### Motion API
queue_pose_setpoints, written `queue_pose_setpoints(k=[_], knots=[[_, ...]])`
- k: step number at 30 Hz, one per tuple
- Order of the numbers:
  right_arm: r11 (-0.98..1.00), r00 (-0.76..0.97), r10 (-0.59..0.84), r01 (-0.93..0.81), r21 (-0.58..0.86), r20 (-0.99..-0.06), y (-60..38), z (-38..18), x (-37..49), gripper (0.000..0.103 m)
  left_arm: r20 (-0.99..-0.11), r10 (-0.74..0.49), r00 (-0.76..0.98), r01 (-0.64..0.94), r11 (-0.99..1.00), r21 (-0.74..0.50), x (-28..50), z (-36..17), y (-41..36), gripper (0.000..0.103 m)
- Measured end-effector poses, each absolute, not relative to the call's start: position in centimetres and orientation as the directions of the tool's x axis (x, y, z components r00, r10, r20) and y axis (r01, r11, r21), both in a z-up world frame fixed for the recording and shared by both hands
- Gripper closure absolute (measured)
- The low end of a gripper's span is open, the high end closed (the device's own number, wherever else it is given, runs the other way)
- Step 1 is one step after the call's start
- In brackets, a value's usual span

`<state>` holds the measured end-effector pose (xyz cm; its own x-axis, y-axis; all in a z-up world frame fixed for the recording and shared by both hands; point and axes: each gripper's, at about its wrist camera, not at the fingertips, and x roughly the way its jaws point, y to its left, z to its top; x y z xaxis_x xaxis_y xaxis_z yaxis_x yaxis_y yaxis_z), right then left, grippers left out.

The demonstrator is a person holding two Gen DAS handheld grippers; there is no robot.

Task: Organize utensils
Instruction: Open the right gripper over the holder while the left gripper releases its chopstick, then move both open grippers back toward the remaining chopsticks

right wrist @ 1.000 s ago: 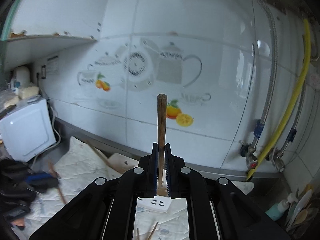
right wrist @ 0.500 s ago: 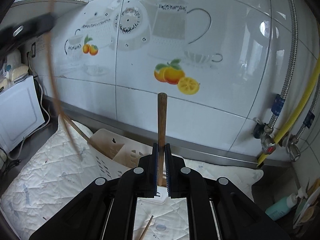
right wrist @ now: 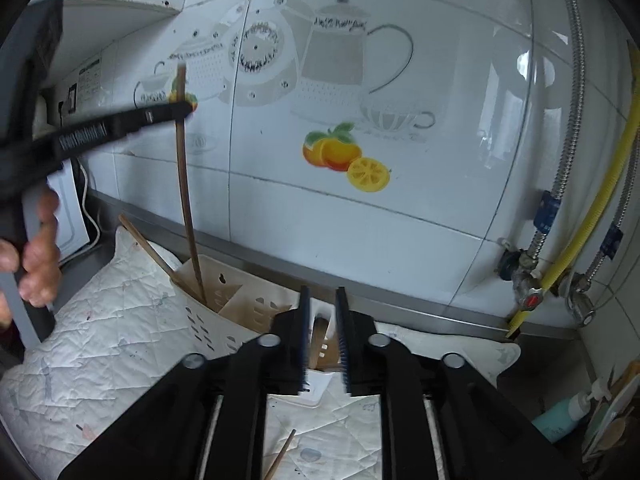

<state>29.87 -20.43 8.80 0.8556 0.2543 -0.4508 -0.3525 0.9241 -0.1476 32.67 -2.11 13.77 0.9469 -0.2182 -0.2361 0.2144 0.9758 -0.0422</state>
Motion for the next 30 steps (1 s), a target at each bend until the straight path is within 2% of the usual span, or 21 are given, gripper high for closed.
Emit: queue_pose_setpoints(k=[6, 7, 12, 14, 20, 30], knots=[[0.927, 0.873, 0.274, -0.351, -0.13, -0.403, -21.3, 10.0, 27.2, 0.078, -0.286, -0.221, 0.933, 0.223, 0.974, -0.024, 32.4, 12.4, -2.5, 0.098], [0.927, 0.875, 0.278, -0.353, -0.128, -0.397, -21.5, 10.1, 26.6, 0.078, -0.282, -0.217, 0.934, 0.221, 0.975, -0.016, 32.2, 12.3, -2.5, 0.095], [0.927, 0.879, 0.304, -0.362, -0.101, -0.367, -22.5, 10.4, 23.0, 0.078, -0.276, -0.235, 0.932, 0.241, 0.971, -0.013, 30.5, 13.0, -2.6, 0.094], [0.925, 0.876, 0.316, -0.369, -0.086, -0.364, -22.9, 10.0, 21.2, 0.078, -0.27, -0.24, 0.932, 0.247, 0.969, -0.007, 29.1, 13.3, -2.6, 0.088], [0.922, 0.844, 0.331, -0.384, -0.047, -0.422, -23.6, 5.7, 15.7, 0.078, -0.275, -0.246, 0.929, 0.259, 0.966, 0.011, 23.5, 12.3, -2.3, 0.073], [0.944, 0.761, 0.281, -0.329, 0.026, -0.585, -26.3, -5.0, 9.8, 0.081, -0.375, -0.256, 0.891, 0.262, 0.964, -0.035, 15.2, 5.7, -0.8, 0.066]])
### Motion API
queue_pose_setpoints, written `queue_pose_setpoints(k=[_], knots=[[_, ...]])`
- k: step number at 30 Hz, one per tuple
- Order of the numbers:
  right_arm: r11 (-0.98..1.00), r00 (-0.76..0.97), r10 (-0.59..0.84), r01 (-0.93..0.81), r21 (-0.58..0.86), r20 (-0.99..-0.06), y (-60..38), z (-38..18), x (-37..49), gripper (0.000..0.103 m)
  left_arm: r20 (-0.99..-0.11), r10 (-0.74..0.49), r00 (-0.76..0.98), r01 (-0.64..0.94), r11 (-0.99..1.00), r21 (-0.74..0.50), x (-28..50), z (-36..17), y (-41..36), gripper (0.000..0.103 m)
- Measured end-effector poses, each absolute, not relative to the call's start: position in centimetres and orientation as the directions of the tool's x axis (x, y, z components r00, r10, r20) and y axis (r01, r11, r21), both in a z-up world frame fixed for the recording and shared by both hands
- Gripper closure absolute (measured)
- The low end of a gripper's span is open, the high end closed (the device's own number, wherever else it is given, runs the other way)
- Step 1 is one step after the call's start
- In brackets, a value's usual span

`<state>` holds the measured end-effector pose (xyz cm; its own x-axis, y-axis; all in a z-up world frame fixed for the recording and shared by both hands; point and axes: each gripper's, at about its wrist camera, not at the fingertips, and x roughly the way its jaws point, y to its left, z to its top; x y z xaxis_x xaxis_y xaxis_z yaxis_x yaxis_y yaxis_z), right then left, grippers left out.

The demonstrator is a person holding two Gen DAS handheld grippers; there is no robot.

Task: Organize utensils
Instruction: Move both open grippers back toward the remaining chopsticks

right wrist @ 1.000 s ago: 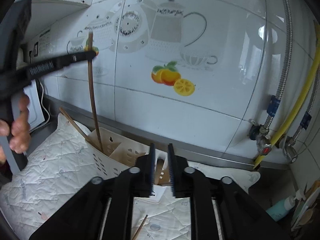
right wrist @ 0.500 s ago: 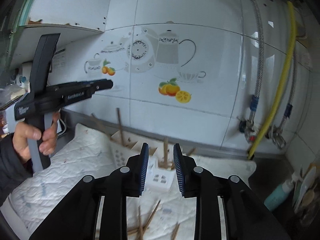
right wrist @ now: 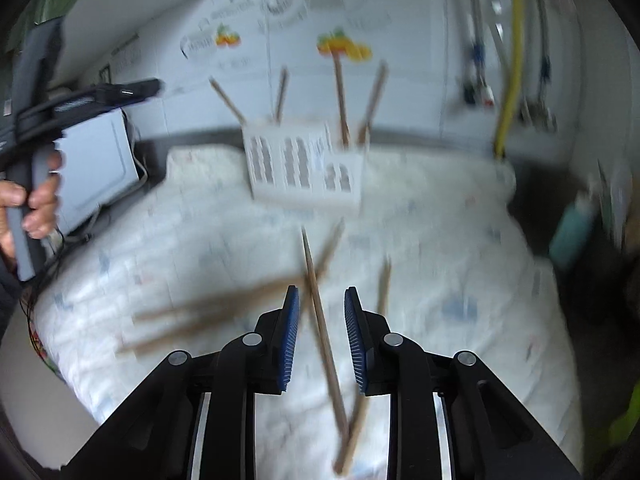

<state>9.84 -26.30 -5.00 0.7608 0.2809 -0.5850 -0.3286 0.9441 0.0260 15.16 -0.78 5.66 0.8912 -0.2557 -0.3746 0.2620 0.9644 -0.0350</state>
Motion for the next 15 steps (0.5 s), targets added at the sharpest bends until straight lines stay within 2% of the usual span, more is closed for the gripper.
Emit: queue_pose_setpoints(k=[4, 15], knots=[[0.946, 0.72, 0.275, -0.321, 0.046, -0.637, -27.2, -7.9, 9.1, 0.085, -0.436, -0.262, 0.861, 0.249, 0.964, -0.089, 13.1, 2.4, 0.3, 0.066], [0.942, 0.68, 0.242, -0.335, 0.001, -0.692, -26.4, -11.1, 9.9, 0.087, -0.566, -0.277, 0.776, 0.265, 0.958, -0.105, 10.5, -4.5, 0.7, 0.066]])
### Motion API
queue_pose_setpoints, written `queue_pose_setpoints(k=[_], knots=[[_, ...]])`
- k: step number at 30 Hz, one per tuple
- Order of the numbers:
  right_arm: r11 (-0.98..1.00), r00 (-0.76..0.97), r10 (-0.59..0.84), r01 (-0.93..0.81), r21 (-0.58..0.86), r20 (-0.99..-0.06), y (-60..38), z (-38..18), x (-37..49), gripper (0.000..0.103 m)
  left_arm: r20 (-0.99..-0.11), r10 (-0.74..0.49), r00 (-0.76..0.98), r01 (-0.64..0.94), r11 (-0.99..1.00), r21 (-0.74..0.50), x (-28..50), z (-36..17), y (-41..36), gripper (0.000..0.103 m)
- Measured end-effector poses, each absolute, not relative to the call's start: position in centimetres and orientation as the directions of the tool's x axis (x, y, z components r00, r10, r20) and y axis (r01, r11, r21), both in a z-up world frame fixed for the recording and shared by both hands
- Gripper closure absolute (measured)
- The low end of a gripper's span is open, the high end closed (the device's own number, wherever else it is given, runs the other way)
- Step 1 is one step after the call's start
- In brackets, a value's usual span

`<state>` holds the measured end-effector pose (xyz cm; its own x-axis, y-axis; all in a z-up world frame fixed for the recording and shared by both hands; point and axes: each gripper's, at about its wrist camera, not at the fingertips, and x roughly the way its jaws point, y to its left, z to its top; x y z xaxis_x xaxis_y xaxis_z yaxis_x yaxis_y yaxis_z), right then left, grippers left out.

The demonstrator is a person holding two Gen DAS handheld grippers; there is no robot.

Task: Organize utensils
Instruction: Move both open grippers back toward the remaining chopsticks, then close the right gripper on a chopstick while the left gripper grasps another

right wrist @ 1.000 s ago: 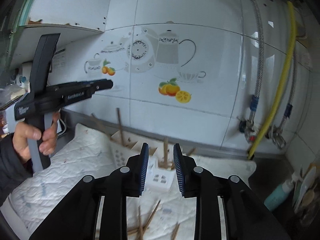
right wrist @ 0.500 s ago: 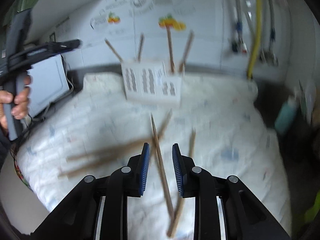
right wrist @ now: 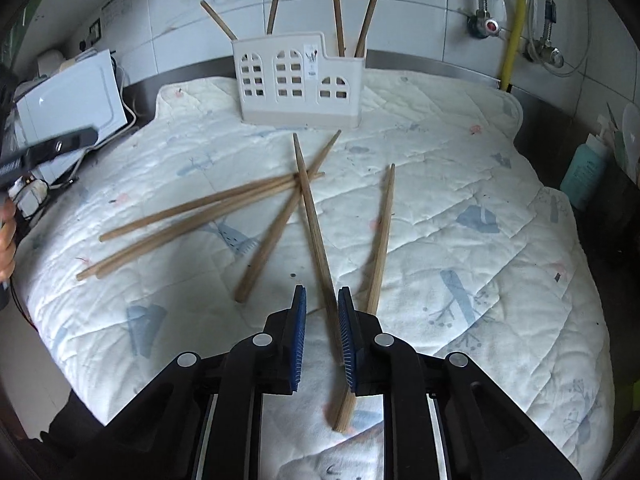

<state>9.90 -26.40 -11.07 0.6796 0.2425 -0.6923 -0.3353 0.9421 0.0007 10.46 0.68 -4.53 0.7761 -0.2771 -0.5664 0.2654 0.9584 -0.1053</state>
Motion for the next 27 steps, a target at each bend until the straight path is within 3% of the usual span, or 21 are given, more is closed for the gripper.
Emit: queue_pose_setpoints(k=[13, 27], knots=[[0.942, 0.672, 0.196, -0.33, -0.052, -0.714, -25.7, -11.8, 10.8, 0.095, -0.683, -0.357, 0.637, 0.421, 0.903, -0.08, 10.5, -9.3, -1.4, 0.067], [0.946, 0.665, 0.226, -0.325, -0.004, -0.712, -25.7, -12.1, 10.8, 0.096, -0.745, -0.343, 0.573, 0.481, 0.876, -0.034, 12.1, -11.6, -2.7, 0.083]])
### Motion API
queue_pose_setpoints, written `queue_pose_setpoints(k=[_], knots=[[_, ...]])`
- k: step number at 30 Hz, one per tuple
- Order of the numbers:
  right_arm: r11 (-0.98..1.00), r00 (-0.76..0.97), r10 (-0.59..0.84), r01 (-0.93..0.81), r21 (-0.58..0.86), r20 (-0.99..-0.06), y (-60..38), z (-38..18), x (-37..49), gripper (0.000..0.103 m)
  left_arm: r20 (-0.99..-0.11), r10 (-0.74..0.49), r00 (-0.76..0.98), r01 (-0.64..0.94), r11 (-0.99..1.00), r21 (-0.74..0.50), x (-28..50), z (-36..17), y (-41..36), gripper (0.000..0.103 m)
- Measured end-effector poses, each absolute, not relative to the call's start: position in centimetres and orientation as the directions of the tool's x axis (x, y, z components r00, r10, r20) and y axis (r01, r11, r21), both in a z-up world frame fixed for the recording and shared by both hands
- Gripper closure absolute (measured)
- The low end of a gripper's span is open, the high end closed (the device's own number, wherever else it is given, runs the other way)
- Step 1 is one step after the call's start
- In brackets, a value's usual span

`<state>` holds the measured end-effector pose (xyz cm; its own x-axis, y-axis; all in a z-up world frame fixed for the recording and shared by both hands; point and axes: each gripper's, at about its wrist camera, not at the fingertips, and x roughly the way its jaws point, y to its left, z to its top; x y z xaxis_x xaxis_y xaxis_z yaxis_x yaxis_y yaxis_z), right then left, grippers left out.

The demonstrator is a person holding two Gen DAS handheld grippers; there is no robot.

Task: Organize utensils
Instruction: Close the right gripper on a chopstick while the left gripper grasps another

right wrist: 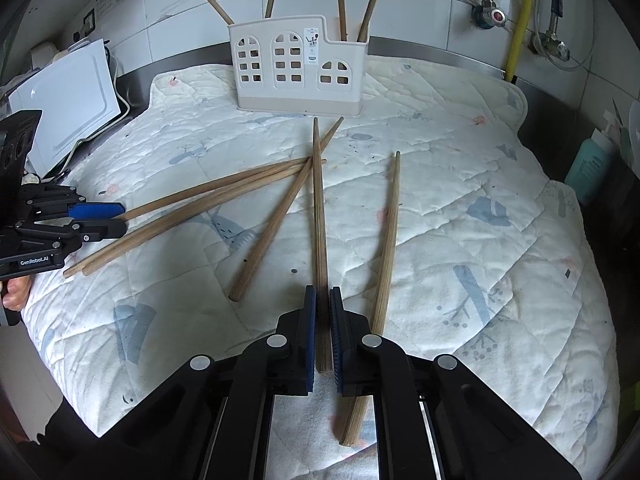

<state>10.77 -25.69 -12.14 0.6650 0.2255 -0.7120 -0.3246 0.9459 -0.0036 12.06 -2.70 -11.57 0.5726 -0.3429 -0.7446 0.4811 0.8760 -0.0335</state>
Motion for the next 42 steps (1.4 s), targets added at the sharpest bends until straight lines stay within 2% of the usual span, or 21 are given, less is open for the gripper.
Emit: queue_pose_setpoints(k=[2, 12, 14, 16, 19, 31, 42], knots=[[0.947, 0.666, 0.231, -0.321, 0.007, -0.71, -25.8, -12.2, 10.8, 0.096, -0.744, -0.334, 0.579, 0.481, 0.877, -0.019, 11.9, -11.6, -3.0, 0.086], [0.953, 0.691, 0.238, -0.302, 0.027, -0.682, -25.9, -11.4, 10.3, 0.097, -0.746, -0.302, 0.593, 0.468, 0.884, 0.014, 11.6, -11.7, -3.6, 0.086], [0.954, 0.705, 0.238, -0.298, 0.026, -0.668, -26.0, -10.7, 10.0, 0.097, -0.743, -0.286, 0.605, 0.46, 0.888, 0.033, 11.5, -11.6, -3.7, 0.09], [0.955, 0.726, 0.243, -0.295, 0.027, -0.643, -26.2, -9.3, 9.4, 0.097, -0.739, -0.288, 0.609, 0.45, 0.893, 0.023, 11.4, -11.4, -3.6, 0.091], [0.956, 0.759, 0.244, -0.293, 0.019, -0.604, -26.4, -7.3, 8.8, 0.097, -0.726, -0.308, 0.615, 0.446, 0.895, -0.002, 11.2, -11.0, -3.4, 0.097], [0.946, 0.835, 0.31, -0.318, 0.063, -0.455, -26.7, 0.5, 7.7, 0.097, -0.661, -0.35, 0.664, 0.429, 0.902, -0.047, 9.9, -8.9, -2.7, 0.098], [0.922, 0.841, 0.355, -0.388, 0.001, -0.408, -24.6, 6.2, 9.5, 0.097, -0.569, -0.394, 0.722, 0.412, 0.905, -0.104, 11.1, -4.3, -2.1, 0.098]])
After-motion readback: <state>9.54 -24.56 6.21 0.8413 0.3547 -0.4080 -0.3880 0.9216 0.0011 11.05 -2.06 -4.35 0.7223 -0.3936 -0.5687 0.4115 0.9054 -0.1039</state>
